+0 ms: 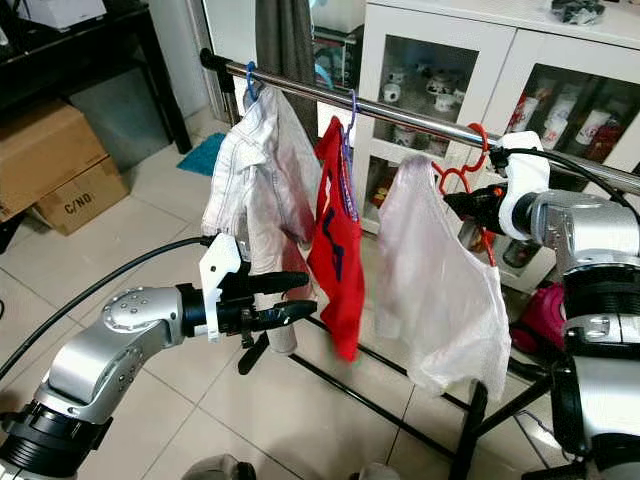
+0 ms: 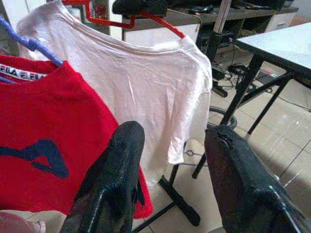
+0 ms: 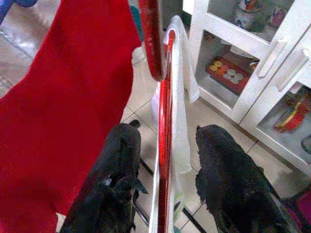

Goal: Hang hanger

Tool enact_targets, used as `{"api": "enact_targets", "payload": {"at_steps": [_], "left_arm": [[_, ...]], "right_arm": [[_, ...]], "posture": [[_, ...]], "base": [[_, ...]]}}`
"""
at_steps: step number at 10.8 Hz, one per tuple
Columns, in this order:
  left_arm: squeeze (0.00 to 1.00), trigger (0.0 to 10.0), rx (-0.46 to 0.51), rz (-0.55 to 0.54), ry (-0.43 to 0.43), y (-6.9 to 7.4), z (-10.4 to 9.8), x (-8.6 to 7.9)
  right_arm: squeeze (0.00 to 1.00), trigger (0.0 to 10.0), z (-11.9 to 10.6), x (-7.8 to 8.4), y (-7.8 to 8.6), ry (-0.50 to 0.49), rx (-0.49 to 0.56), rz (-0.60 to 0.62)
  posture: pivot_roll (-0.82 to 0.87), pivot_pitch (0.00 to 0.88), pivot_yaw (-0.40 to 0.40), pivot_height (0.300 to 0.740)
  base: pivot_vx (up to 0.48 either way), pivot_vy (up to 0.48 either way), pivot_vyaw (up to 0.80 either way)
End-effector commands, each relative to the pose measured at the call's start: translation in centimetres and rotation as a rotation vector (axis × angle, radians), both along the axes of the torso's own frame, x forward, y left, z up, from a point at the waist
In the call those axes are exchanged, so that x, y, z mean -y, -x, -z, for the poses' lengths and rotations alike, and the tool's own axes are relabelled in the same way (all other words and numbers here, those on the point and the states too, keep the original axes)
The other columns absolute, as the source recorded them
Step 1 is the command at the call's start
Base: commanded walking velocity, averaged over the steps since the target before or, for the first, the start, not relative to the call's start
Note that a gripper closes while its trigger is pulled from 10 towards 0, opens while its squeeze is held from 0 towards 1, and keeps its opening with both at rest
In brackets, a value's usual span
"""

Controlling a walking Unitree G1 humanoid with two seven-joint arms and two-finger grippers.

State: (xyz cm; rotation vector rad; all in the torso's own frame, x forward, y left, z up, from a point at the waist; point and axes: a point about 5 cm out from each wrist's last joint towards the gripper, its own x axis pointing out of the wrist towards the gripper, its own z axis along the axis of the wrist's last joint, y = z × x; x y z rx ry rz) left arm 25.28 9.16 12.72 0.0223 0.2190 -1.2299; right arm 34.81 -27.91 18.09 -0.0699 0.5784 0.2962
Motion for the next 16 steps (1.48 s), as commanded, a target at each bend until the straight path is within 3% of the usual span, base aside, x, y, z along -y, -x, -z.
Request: {"api": "enact_targets", "payload": {"at_steps": [1,2,3,4,5,6,10,14,16], "left_arm": [[0.00,10.0,0.006,0.010,-0.013,-0.2,-0.2,0.0],[0.00,10.0,0.008,0.011,-0.016,-0.1,-0.1,0.0],[0.00,10.0,0.009,0.010,-0.018,-0.1,-0.1,-0.1],[0.00,10.0,0.009,0.009,-0.018,0.0,-0.1,-0.1],[0.00,10.0,0.009,0.008,-0.019,0.0,0.0,-0.1],[0.00,10.0,0.008,0.006,-0.020,0.1,0.0,-0.2],[0.00,10.0,0.001,0.020,-0.024,0.2,0.1,-0.1],[0.00,10.0,0.002,0.026,-0.031,0.2,0.1,-0.1],[0.00,10.0,0.002,0.026,-0.031,0.2,0.1,-0.1]], "right_arm": [[0.00,0.0,0.0,0.1,0.2,0.007,-0.012,-0.008],[0.00,1.3,-0.2,0.1,0.4,-0.002,0.000,-0.023],[0.00,3.8,-0.4,0.0,0.7,-0.007,0.023,-0.043],[0.00,10.0,-0.6,-0.1,0.9,0.007,0.037,-0.057],[0.00,10.0,-0.9,-0.4,1.2,-0.018,0.071,-0.084],[1.00,10.0,-0.7,-0.6,2.1,-0.025,0.095,-0.094],[1.00,10.0,0.2,-0.8,4.2,-0.046,0.076,-0.020],[1.00,10.0,0.0,-0.9,2.7,-0.012,0.111,0.050],[1.00,10.0,0.0,-0.9,2.7,-0.012,0.111,0.050]], "posture": [[-0.09,0.000,0.053,0.740],[-0.09,0.000,0.053,0.740],[-0.09,0.000,0.052,0.740],[-0.09,0.000,0.052,0.740],[-0.09,0.000,0.051,0.740],[-0.09,0.000,0.050,0.740],[-0.10,0.000,0.065,0.740],[-0.10,0.000,0.073,0.740],[-0.10,0.000,0.073,0.740]], "base": [[0.000,0.000,0.00],[0.000,0.000,0.00],[0.000,0.000,0.00],[0.000,0.000,0.00],[0.000,0.000,0.00],[0.000,0.000,0.00],[0.000,0.000,0.00],[0.000,0.000,0.00],[0.000,0.000,0.00]]}}
